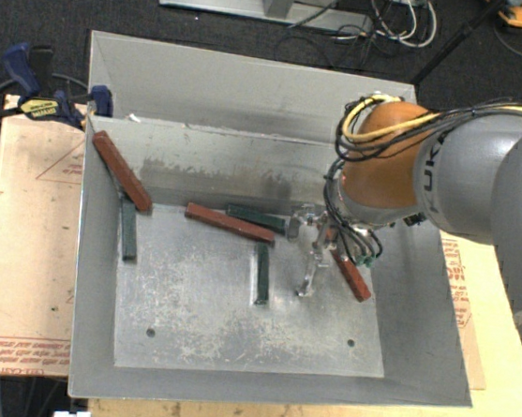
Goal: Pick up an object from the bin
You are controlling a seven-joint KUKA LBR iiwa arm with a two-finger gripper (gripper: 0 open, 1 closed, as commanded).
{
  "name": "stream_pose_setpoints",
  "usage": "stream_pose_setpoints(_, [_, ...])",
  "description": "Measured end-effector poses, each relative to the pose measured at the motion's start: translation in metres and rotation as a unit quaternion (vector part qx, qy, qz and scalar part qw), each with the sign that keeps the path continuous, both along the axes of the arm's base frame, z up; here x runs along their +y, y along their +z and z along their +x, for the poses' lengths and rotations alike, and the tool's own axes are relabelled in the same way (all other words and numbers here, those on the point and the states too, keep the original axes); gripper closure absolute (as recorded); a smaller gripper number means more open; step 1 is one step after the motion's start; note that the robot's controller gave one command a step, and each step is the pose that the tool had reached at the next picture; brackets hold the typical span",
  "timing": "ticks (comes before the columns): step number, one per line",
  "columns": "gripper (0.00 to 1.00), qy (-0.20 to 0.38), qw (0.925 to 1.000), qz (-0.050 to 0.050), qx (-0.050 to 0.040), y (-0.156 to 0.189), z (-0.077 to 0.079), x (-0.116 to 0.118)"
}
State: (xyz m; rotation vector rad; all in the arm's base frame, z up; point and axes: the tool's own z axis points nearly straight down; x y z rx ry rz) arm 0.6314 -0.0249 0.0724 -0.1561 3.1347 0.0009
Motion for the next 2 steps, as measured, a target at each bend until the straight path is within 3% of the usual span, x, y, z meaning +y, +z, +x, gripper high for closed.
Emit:
stream_pose_setpoints(1, [0.0,-0.125,0.9921,0.002,0.0,0.008,0.003,0.069])
stream_pose_setpoints(2, [0.0,-0.203,0.9791,0.001,0.0021,-0.003,-0.031,0.08])
